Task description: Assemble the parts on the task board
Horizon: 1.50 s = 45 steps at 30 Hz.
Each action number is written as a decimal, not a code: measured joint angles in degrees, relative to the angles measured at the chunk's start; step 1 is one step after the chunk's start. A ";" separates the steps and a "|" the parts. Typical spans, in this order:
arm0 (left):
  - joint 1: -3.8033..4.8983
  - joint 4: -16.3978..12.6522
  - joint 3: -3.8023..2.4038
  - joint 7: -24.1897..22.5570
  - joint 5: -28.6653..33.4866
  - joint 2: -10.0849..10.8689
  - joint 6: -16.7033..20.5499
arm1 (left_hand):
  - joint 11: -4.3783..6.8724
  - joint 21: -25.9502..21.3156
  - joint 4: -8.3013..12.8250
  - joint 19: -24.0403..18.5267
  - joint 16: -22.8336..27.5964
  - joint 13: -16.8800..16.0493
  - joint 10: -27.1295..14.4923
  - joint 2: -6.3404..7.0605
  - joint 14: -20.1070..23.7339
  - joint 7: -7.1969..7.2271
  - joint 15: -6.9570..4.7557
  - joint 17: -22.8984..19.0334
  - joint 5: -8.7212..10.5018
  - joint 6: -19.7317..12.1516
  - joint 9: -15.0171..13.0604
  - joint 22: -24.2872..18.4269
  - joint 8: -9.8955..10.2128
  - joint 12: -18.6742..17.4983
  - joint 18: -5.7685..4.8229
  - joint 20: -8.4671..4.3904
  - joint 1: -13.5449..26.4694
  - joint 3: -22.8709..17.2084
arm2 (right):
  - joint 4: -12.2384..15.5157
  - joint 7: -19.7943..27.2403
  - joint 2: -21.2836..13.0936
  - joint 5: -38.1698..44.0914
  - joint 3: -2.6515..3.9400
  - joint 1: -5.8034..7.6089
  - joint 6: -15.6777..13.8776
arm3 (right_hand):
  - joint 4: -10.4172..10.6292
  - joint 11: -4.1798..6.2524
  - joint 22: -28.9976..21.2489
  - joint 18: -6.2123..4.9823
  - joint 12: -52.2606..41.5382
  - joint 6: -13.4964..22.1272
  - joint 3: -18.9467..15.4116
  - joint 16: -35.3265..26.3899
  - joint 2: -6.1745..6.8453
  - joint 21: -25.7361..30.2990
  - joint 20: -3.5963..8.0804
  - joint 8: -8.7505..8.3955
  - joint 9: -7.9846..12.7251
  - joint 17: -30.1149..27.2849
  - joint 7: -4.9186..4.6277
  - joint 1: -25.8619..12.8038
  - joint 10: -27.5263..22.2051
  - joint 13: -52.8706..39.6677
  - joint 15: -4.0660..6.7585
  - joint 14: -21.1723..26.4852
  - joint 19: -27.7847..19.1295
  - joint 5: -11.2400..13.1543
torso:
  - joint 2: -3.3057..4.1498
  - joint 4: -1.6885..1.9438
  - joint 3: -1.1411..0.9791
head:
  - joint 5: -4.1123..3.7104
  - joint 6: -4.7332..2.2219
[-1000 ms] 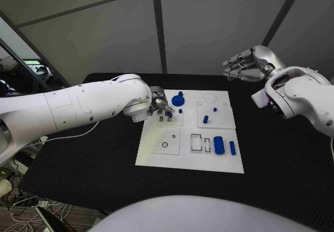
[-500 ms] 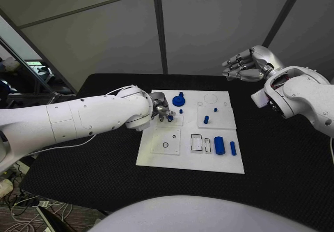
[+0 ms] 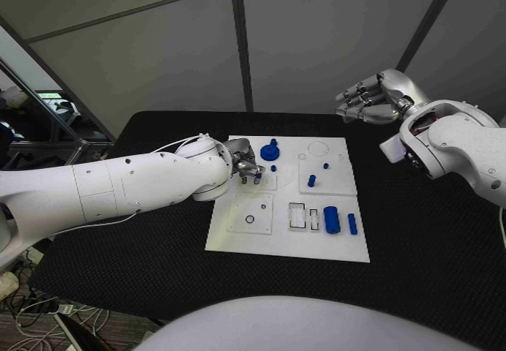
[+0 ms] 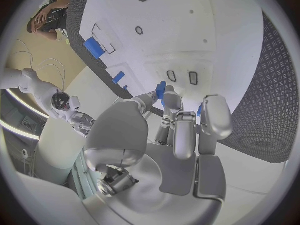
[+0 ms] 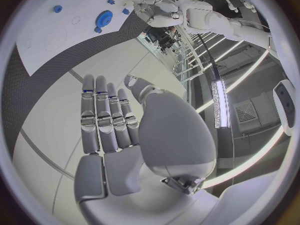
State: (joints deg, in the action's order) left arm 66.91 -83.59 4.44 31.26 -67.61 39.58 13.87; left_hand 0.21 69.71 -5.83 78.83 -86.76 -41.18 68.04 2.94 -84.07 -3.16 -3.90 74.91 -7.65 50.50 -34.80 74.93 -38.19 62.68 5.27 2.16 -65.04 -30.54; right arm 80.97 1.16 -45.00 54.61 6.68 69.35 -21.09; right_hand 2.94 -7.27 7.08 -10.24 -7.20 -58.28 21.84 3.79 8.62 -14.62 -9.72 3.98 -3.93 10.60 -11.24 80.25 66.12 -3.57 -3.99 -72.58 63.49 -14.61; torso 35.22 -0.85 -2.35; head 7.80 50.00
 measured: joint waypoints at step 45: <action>-0.52 1.59 -0.01 0.14 -4.54 -1.00 -4.04 | 0.18 0.43 0.47 0.20 0.00 -0.46 0.42 0.42 0.20 -0.11 -0.20 0.00 -0.25 0.08 -0.18 -0.01 -0.31 0.28 0.00 -0.21 0.42 -0.94 | -0.02 0.32 0.39 0.56 -0.01 -0.02 0.62 | 0.15 0.00 -0.09 0.01 0.22 0.00 -0.15 0.00 -0.27 0.27 0.00 0.00 0.00 -0.09 0.00 -0.27 0.00 0.00 -0.20 0.21 0.00 -0.20 | 0.04 0.10 0.06 | -0.14 0.00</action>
State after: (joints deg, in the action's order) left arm 66.39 -82.00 4.43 31.39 -72.15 38.58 9.83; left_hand 0.39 70.14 -5.37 79.03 -86.76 -41.64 68.46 3.36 -83.86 -3.28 -4.10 74.91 -7.90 50.58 -34.98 74.92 -38.51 62.96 5.27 1.95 -64.62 -31.48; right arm 80.95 1.48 -44.61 55.17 6.67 69.33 -20.47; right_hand 3.09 -7.27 6.99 -10.23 -6.98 -58.28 21.69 3.79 8.35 -14.35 -9.72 3.98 -3.93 10.51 -11.24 79.98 66.12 -3.57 -4.19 -72.37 63.49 -14.81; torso 35.26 -0.75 -2.29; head 7.66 50.00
